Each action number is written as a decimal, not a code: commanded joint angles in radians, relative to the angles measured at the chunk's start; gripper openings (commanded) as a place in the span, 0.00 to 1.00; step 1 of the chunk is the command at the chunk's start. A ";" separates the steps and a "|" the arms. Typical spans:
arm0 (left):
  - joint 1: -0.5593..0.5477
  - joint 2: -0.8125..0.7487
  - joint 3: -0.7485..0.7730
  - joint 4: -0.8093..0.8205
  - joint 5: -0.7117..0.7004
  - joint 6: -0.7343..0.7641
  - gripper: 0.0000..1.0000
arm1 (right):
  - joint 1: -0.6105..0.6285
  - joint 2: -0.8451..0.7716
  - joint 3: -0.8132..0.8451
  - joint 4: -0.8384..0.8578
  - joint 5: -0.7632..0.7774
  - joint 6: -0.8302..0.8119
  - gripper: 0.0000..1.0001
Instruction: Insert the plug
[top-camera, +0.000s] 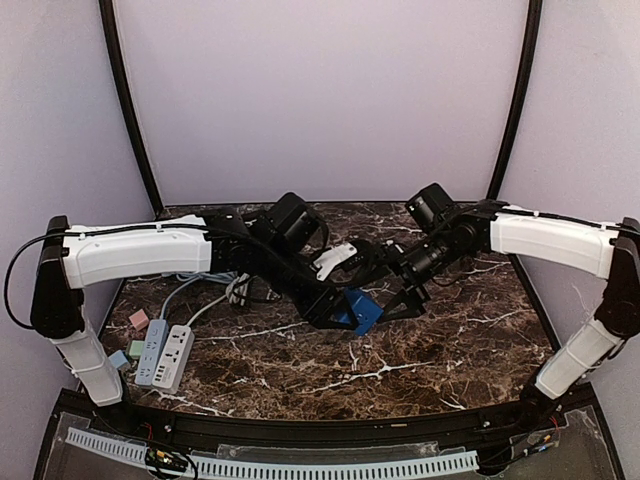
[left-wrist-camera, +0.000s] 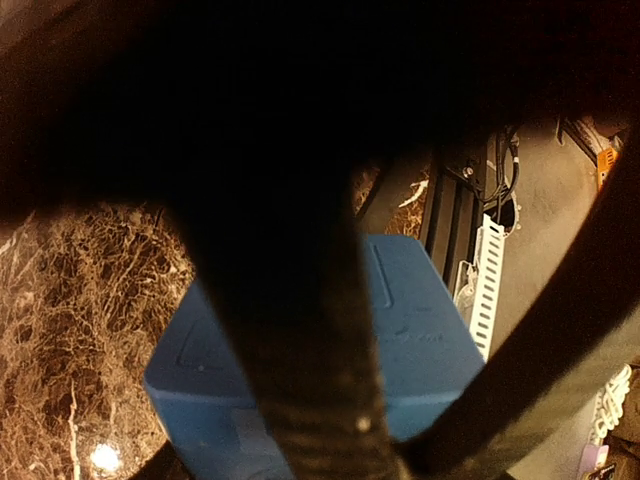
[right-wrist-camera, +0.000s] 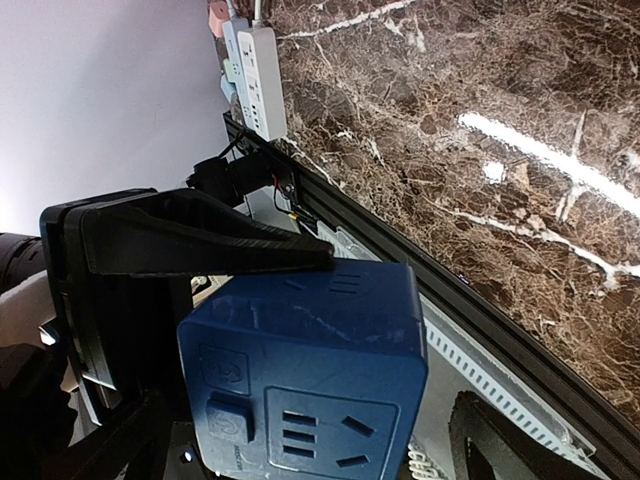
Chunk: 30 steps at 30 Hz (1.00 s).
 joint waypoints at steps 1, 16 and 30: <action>-0.010 0.002 0.039 0.007 0.035 -0.021 0.01 | 0.027 0.019 0.025 0.002 -0.015 -0.014 0.93; -0.020 0.009 0.042 -0.007 0.013 -0.016 0.09 | 0.047 0.044 0.000 -0.020 -0.001 -0.032 0.48; -0.022 -0.079 -0.041 -0.009 -0.163 -0.042 0.99 | 0.040 0.030 0.015 -0.052 0.119 -0.046 0.04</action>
